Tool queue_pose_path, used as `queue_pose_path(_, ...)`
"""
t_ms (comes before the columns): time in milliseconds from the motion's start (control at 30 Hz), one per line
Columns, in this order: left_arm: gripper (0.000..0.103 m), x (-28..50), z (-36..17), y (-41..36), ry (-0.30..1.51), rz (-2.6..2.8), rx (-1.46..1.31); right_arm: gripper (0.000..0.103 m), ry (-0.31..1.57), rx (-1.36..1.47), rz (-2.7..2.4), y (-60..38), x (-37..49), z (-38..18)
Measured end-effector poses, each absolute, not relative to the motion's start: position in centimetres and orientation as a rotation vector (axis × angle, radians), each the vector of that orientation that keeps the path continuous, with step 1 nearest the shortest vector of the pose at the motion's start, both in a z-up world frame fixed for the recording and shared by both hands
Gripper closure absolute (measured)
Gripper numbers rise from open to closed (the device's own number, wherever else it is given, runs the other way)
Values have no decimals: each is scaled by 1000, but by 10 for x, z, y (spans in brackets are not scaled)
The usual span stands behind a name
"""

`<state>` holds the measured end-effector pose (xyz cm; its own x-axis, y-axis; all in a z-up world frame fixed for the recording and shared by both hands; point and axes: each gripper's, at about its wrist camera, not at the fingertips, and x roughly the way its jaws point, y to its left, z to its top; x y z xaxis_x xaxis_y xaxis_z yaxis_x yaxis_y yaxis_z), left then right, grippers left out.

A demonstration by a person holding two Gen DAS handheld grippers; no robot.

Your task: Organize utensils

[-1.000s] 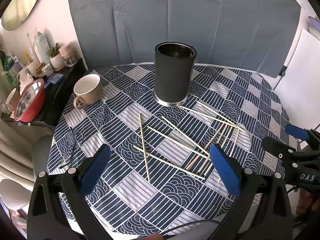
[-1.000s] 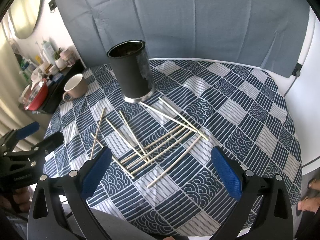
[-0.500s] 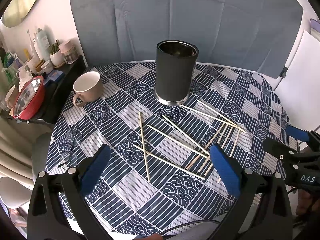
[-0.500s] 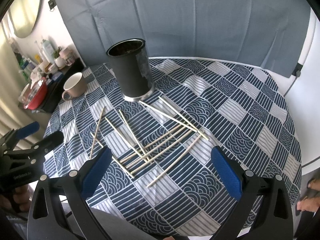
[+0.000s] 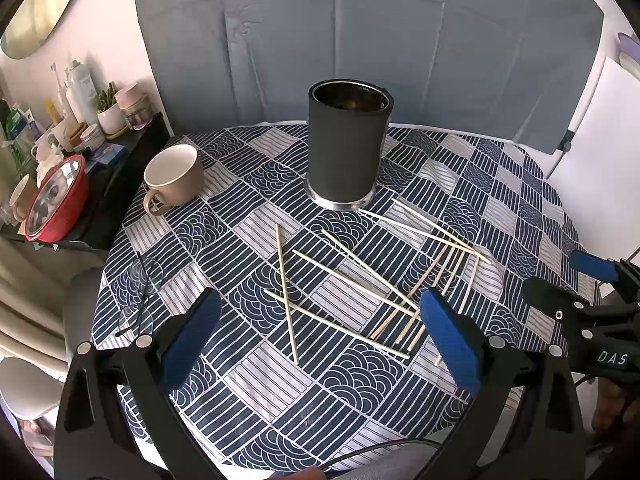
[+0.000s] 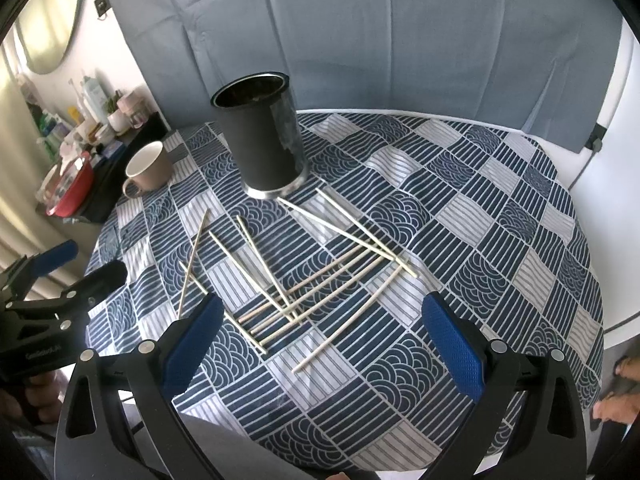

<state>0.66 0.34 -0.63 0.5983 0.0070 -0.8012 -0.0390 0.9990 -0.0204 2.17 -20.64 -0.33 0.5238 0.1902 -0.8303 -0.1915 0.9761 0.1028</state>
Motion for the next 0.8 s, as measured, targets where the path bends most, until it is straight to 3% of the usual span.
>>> queue_pose_path(800,6,8,-13,6,949,32,-66,8,1017,39,251,-210,25,-9)
